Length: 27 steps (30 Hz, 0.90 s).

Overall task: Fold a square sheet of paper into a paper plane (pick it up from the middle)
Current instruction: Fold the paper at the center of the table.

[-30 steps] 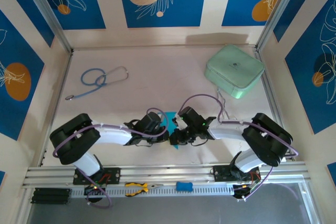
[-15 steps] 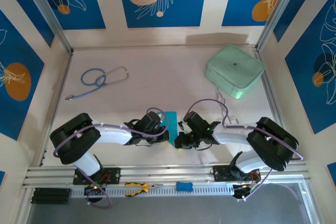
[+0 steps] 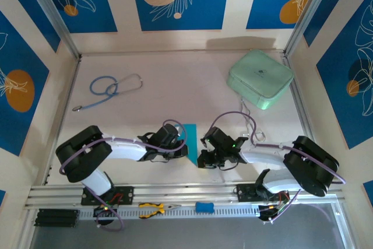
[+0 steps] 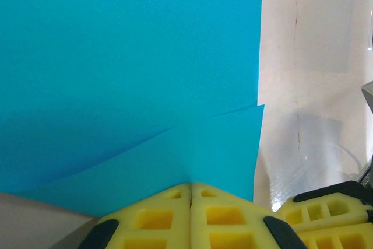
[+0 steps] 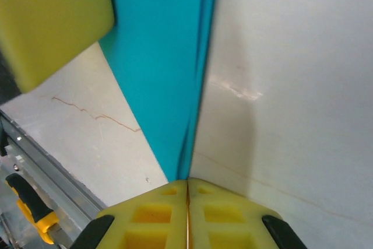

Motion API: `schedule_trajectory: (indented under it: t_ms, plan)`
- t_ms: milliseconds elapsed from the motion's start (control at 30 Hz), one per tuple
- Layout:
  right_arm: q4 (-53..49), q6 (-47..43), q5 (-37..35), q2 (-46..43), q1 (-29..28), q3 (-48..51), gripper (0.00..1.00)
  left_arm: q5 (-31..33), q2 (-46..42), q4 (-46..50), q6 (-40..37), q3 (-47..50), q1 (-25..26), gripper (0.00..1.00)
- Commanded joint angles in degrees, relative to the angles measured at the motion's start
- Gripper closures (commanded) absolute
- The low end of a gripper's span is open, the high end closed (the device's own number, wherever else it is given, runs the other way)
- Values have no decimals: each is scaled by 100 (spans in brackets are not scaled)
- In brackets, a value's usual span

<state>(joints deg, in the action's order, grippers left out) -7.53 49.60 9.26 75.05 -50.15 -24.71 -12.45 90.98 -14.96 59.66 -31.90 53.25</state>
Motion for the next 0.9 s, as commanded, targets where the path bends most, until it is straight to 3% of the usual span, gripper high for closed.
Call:
schedule_trajectory:
  t_ms: [0,200,500,867]
  plan:
    - [-468,-22,-74,-287,-52,54,90,261,271,603,-78,122,-98,92]
    - [-370,-122,109,-595,212,-208,90,330,191,634,57,120,-96,92]
    - [437,-206,770,341,382,-791,91,289,189,482,133,131,-96,92]
    - [532,-34,509,1245,540,-698,95,292,131,474,88,83,-101,91]
